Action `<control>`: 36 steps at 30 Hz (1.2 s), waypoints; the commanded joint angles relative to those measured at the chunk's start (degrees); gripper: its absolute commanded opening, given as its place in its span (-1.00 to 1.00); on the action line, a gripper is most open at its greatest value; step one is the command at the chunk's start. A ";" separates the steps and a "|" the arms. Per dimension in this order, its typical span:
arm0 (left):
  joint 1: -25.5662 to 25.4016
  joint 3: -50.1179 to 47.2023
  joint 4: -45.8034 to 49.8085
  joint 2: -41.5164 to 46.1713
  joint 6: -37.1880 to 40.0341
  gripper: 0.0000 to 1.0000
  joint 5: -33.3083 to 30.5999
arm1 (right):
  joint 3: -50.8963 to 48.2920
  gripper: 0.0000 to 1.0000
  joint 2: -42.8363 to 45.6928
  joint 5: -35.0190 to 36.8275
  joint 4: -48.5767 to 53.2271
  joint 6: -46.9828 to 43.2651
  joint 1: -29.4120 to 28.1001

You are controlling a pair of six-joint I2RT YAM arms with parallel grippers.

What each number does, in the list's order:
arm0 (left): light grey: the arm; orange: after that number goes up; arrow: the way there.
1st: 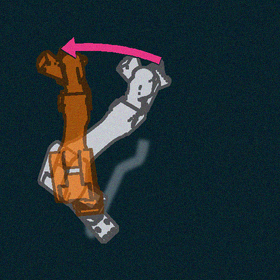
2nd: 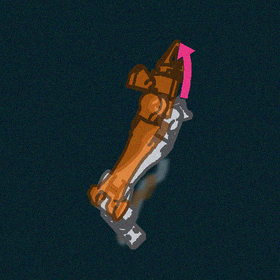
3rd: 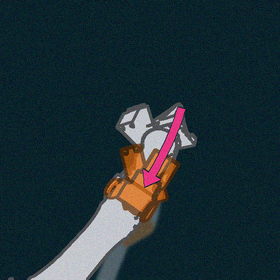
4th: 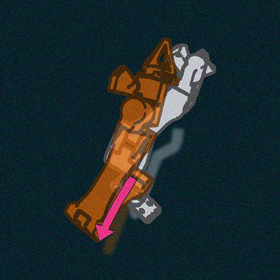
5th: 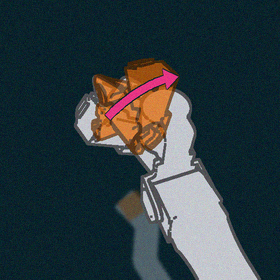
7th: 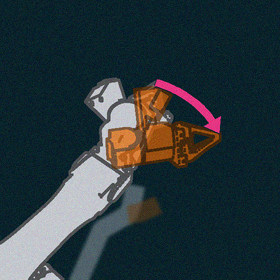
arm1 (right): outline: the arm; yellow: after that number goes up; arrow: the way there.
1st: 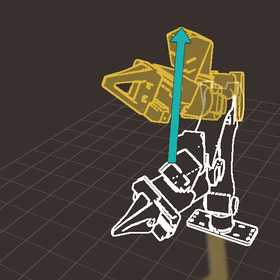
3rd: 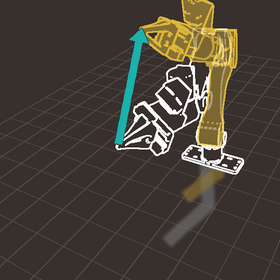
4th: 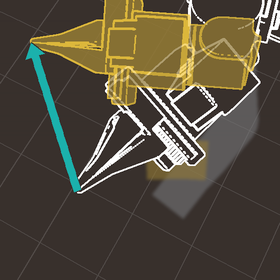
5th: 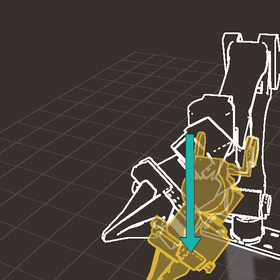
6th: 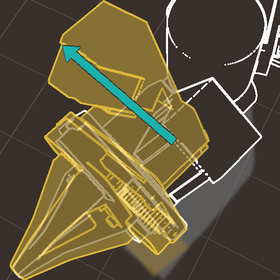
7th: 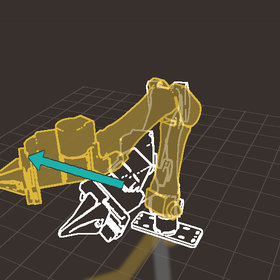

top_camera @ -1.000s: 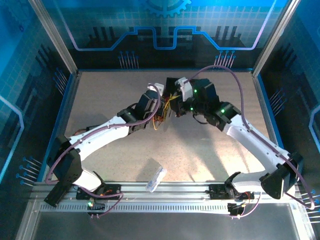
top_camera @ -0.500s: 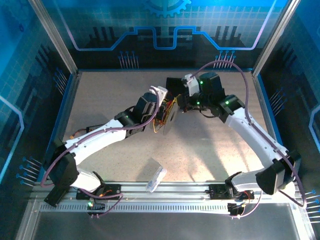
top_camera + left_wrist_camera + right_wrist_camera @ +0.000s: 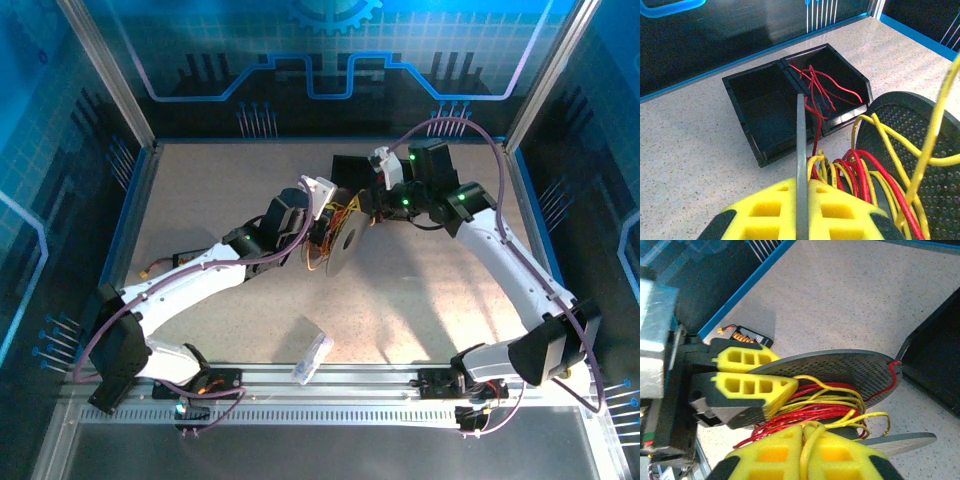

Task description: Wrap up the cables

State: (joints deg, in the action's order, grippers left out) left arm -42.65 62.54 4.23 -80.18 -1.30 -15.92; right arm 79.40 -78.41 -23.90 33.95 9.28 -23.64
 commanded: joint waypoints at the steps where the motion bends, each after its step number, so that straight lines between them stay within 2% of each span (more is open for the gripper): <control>1: -0.34 0.65 3.23 1.70 1.39 -1.00 2.46 | -0.82 -0.66 4.43 -2.09 -5.04 -1.86 2.02; 10: -0.40 1.18 3.59 2.18 1.22 -1.00 3.63 | -5.31 -0.57 7.32 -3.92 -6.31 -1.25 2.20; 16: -0.26 0.91 3.54 2.40 1.21 -1.00 1.37 | -6.07 -0.25 8.60 -7.02 -5.08 -1.21 1.69; 22: 2.29 4.85 7.62 1.85 -3.55 -1.00 -0.52 | -18.46 0.11 15.92 -3.91 -11.63 -2.96 -2.40; 26: 5.29 8.89 12.98 2.72 -8.86 -1.00 5.09 | -30.71 0.22 21.93 0.15 -18.42 -9.04 -7.13; 29: 7.95 11.03 16.41 3.82 -11.51 -1.00 11.60 | -38.93 0.22 25.47 3.56 -24.96 -15.11 -11.90; 32: 10.67 12.23 18.87 5.57 -13.71 -1.00 16.66 | -42.70 0.22 26.55 7.54 -28.30 -21.10 -17.00; 36: 13.67 14.35 22.36 7.40 -14.87 -1.00 22.21 | -47.40 0.19 26.00 8.74 -32.99 -26.14 -19.82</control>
State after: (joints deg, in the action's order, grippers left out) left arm -30.39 72.75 25.76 -76.42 -12.62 -1.28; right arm 34.44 -52.99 -18.31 8.64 -9.72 -41.91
